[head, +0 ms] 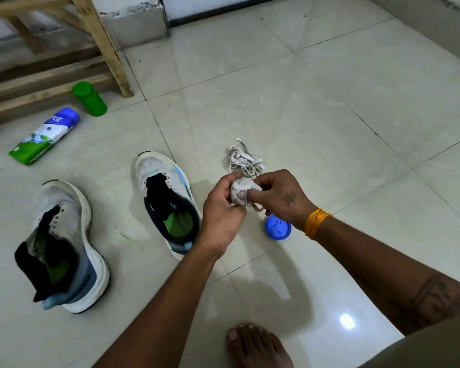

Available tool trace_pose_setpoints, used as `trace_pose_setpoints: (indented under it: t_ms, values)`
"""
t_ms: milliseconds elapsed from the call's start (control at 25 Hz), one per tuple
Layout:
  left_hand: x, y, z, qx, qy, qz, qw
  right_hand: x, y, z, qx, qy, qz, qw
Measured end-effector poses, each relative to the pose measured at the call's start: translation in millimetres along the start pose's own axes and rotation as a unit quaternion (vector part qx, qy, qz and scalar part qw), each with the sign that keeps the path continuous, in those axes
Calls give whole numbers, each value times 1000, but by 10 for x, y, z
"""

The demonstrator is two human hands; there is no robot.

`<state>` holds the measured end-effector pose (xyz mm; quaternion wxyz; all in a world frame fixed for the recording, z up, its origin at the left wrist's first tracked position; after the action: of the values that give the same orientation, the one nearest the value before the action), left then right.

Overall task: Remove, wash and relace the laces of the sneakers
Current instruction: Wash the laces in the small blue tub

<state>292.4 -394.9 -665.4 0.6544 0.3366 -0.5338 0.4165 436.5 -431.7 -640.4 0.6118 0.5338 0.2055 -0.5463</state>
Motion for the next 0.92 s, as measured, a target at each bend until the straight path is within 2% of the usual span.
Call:
trace_pose_setpoints:
  t_ms: [80, 280, 440, 560, 760, 840, 920]
  values:
    - [18, 27, 38, -5, -23, -40, 999, -16, -24, -27, 47, -4, -3, 999]
    - [223, 149, -87, -41, -68, -179, 981, 16, -38, -29, 55, -31, -128, 990]
    - [441, 187, -259, -9, -93, -241, 966, 69, 160, -17, 95, -71, -244, 962]
    - [431, 358, -375, 40, -75, -280, 956, 204, 231, -24, 102, -95, -270, 953]
    - [393, 389, -467, 113, -30, -281, 953, 367, -95, 76, 34, -98, -134, 986]
    - [361, 323, -453, 120, -15, -255, 959, 386, -238, 57, -43, -91, -13, 995]
    - [323, 305, -424, 136, 0, -225, 965, 367, -295, 29, -119, -88, 107, 983]
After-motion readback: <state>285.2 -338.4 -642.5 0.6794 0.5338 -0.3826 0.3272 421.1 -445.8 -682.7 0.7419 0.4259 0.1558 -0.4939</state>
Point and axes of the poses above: each hand's wrist, its own z-axis away from the middle knuckle, its own y-axis out of the back of the hand, x = y × z, the point moved 6 cm from there along -z, towards the middle knuckle, and after that the axes turned 5 degrees about -y, right-handed, at the moved point
